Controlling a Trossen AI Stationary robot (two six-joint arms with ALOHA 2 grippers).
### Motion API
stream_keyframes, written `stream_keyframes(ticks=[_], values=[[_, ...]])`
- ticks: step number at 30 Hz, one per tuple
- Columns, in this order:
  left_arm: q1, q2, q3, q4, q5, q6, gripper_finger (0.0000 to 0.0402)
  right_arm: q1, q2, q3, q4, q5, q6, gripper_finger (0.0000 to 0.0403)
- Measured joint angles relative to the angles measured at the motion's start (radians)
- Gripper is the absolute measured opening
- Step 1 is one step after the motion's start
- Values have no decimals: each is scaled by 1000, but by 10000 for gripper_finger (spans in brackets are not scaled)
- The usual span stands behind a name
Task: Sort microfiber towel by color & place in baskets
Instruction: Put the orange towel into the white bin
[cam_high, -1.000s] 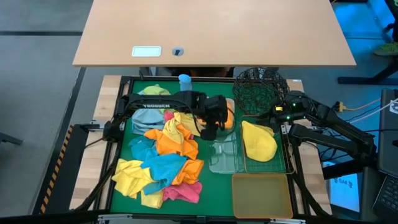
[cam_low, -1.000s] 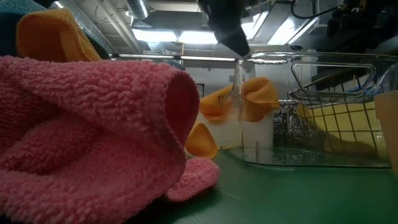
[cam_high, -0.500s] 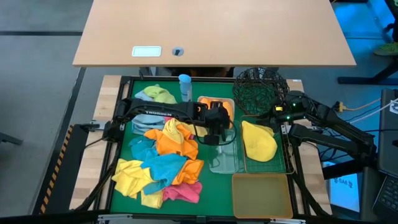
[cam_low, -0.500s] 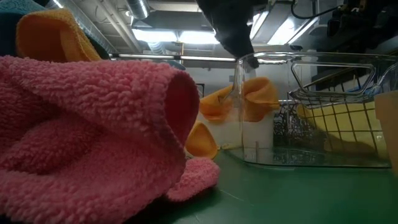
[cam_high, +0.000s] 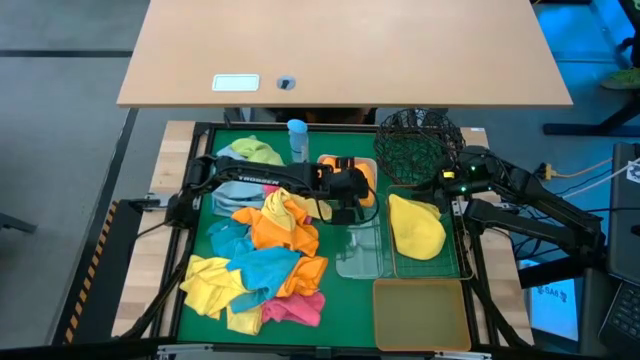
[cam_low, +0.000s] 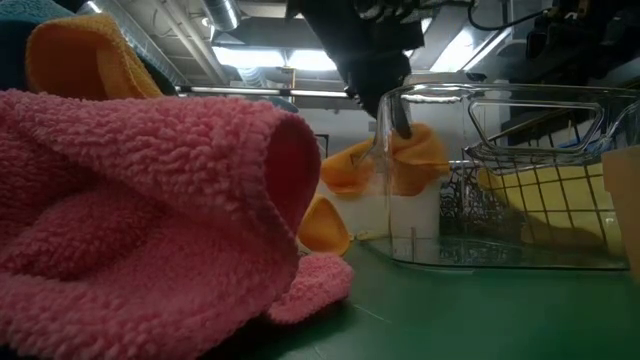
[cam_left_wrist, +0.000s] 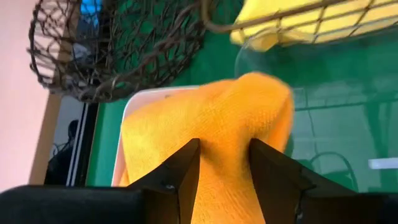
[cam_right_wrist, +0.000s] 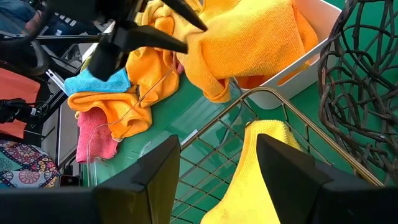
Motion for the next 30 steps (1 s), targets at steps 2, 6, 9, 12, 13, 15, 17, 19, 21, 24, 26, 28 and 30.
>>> stream_keyframes(ticks=[2, 6, 9, 12, 13, 15, 17, 19, 21, 24, 26, 28, 30], values=[[8, 0, -3, 1, 1, -30, 115, 0, 0, 0, 0, 0, 0, 211], [25, 0, -2, 19, 4, -67, 48, 0, 0, 0, 0, 0, 0, 211], [45, 0, -2, 24, 3, -68, 9, 0, 0, 0, 0, 0, 0, 211], [66, 0, -2, 52, -6, -70, 6, 0, 0, 0, 0, 0, 0, 211], [72, 0, -2, 60, -13, -69, 4, 0, 0, 0, 0, 0, 0, 211], [84, 0, -2, 75, -26, -69, 3, 0, 0, 0, 0, 0, 0, 211], [98, 0, -2, 79, -31, -68, 3, 0, 0, 0, 0, 0, 0, 211], [113, 0, -2, 76, -31, -68, 2, 0, 0, 0, 0, 0, 0, 211], [132, 0, -2, 74, -29, -68, 2, 0, 0, 0, 0, 0, 0, 211], [162, 0, -2, 65, -1, -68, 1, 0, 0, 0, 0, 0, 0, 211], [180, 0, -2, 45, 35, -69, 1, 0, 0, 0, 0, 0, 0, 211], [194, 3, -2, 25, 85, -74, 1, 0, 0, 0, 0, 0, 0, 211], [202, 9, -2, 8, 130, -76, 1, 0, 0, 0, 0, 0, 0, 211]])
